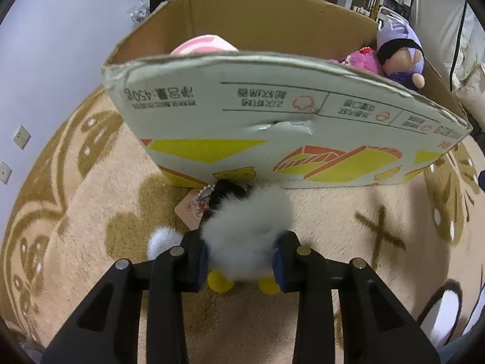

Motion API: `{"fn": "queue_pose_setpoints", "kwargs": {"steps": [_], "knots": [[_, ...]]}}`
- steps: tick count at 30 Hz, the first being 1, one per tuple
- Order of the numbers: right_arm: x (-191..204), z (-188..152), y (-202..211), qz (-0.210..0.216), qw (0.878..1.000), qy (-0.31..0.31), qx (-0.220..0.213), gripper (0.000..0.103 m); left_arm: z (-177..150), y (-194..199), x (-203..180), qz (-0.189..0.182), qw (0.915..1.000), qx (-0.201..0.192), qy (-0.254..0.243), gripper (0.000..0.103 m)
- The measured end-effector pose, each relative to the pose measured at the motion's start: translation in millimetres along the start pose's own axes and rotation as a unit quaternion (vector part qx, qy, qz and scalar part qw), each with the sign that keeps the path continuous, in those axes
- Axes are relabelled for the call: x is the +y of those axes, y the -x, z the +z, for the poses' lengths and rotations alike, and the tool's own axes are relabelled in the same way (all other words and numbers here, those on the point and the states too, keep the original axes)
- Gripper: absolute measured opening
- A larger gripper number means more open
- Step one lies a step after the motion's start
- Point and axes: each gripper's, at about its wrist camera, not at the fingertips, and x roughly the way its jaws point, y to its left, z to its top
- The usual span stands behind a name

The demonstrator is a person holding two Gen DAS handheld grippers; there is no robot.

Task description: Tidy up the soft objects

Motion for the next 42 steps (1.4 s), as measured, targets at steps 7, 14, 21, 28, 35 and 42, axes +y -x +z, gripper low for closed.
{"fn": "queue_pose_setpoints", "kwargs": {"steps": [7, 14, 21, 28, 35, 42], "knots": [[1, 1, 1, 0.002, 1.0, -0.003, -0.005, 0.103, 4, 38, 12, 0.018, 0.9991, -0.038, 0.006, 0.032], [5, 3, 4, 0.007, 1.0, -0.001, -0.009, 0.103, 11, 96, 26, 0.041, 0.992, -0.119, 0.014, 0.032], [4, 4, 6, 0.009, 1.0, -0.005, -0.011, 0.103, 42, 139, 26, 0.032, 0.9784, -0.204, 0.001, 0.032], [2, 6, 9, 0.01, 1.0, -0.008, -0.015, 0.103, 68, 132, 10, 0.024, 0.9775, -0.21, -0.009, 0.032], [-2, 10, 12, 0.006, 1.0, -0.01, -0.021, 0.103, 88, 113, 6, -0.001, 0.9804, -0.197, 0.002, 0.035], [-4, 10, 11, 0.003, 1.0, -0.01, -0.021, 0.103, 82, 111, 10, 0.022, 0.9799, -0.197, 0.017, 0.086]]}}
